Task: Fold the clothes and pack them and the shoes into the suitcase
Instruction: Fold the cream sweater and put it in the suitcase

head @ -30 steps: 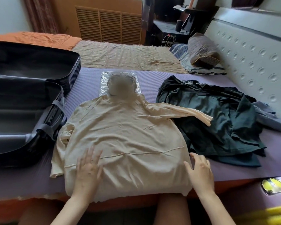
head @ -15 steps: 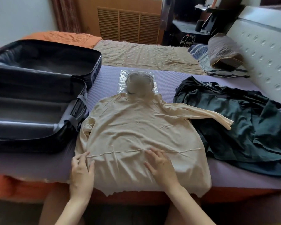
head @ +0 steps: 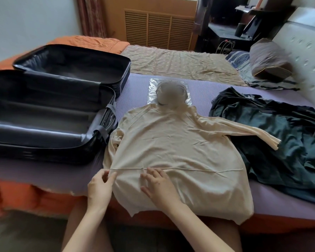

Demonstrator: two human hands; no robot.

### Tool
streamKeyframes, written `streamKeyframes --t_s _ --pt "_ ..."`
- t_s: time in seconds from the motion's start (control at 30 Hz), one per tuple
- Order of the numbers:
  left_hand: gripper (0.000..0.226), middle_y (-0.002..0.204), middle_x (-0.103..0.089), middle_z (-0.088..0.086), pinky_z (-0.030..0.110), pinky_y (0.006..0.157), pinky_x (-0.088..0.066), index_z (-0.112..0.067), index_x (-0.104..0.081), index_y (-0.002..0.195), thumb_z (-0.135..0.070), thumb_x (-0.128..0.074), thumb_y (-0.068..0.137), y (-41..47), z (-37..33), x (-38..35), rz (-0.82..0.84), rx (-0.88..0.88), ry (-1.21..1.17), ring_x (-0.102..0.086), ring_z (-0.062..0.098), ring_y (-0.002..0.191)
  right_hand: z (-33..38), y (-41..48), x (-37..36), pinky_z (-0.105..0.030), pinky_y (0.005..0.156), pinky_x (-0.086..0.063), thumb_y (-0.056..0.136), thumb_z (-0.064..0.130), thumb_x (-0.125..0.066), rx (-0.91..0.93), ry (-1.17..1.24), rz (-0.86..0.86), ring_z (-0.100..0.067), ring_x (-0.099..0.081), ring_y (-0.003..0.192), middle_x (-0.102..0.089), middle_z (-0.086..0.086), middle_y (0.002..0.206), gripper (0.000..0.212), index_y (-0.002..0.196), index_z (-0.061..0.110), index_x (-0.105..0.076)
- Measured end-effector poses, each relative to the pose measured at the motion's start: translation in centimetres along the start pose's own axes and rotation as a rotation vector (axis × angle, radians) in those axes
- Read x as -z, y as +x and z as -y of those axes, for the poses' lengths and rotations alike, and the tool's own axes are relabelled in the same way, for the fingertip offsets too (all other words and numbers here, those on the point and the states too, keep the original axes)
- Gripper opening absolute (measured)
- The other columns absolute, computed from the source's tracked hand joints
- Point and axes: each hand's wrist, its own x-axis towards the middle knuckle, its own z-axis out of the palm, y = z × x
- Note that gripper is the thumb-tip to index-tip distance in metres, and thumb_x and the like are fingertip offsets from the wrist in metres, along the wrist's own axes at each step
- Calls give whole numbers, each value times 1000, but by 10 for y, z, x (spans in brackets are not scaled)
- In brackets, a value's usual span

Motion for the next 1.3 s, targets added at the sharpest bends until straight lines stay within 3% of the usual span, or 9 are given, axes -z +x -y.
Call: streamKeyframes --t_s 0.17,0.27,0.33,0.43,0.63,0.8,0.97,1.17,1.3 --pt "13 94 -53 10 34 70 -38 -6 -60 97 -18 -59 91 5 2 6 -124 -136 138 -51 24 83 14 0 -7 -30 116 -13 96 35 -48 39 9 23 -22 -21 142 -32 -6 152 47 141 23 -42" --pt "31 103 -50 13 39 71 -48 -5 -57 111 -15 -66 84 1 -3 0 -163 -261 297 -54 29 87 15 -1 -7 -29 116 -11 97 33 -47 40 2 39 -21 -18 144 -28 -6 154 50 145 23 -36" --pt "41 107 -51 14 44 79 -52 -4 -58 115 -10 -72 77 0 -5 -11 -150 -402 393 -51 31 96 10 0 -3 -28 116 -11 97 33 -48 29 20 37 -20 -19 143 -27 -3 155 52 146 25 -33" --pt "33 113 -56 9 42 88 -51 -10 -64 108 -4 -72 77 3 -14 -31 -32 -518 404 -54 28 104 -7 4 9 -26 113 -18 96 32 -49 1 59 -16 -18 -30 138 -33 -1 152 45 141 24 -44" --pt "28 127 -55 4 32 103 -34 -15 -61 121 -15 -55 93 21 -54 -77 212 -546 325 -48 22 122 -79 26 53 -31 106 -31 91 22 -59 -186 78 -191 -24 -49 124 -56 -7 133 30 120 16 -64" --pt "46 155 -22 4 32 113 -13 -26 -32 144 -35 -39 99 61 -92 -130 379 -512 562 -15 18 144 -147 62 111 -34 102 -33 92 18 -55 -316 20 -294 -24 -51 119 -63 -7 121 27 117 13 -65" --pt "52 159 -2 5 42 117 -4 -28 -18 149 -41 -31 100 102 -115 -178 534 -522 749 2 20 146 -205 109 152 -38 101 -33 95 22 -52 -417 -57 -283 -28 -48 121 -61 -12 124 33 126 13 -59" --pt "57 158 8 6 48 114 5 -29 -6 150 -47 -25 100 145 -130 -231 548 -579 851 10 23 145 -264 173 165 -37 103 -32 95 36 -53 -519 -180 -129 -29 -46 122 -56 -14 127 46 138 21 -46" --pt "60 158 11 6 52 113 7 -32 1 150 -52 -22 98 167 -142 -260 568 -603 879 15 22 144 -286 206 164 -36 110 -25 93 41 -54 -520 -231 -128 -32 -36 128 -49 -15 131 52 141 24 -43"
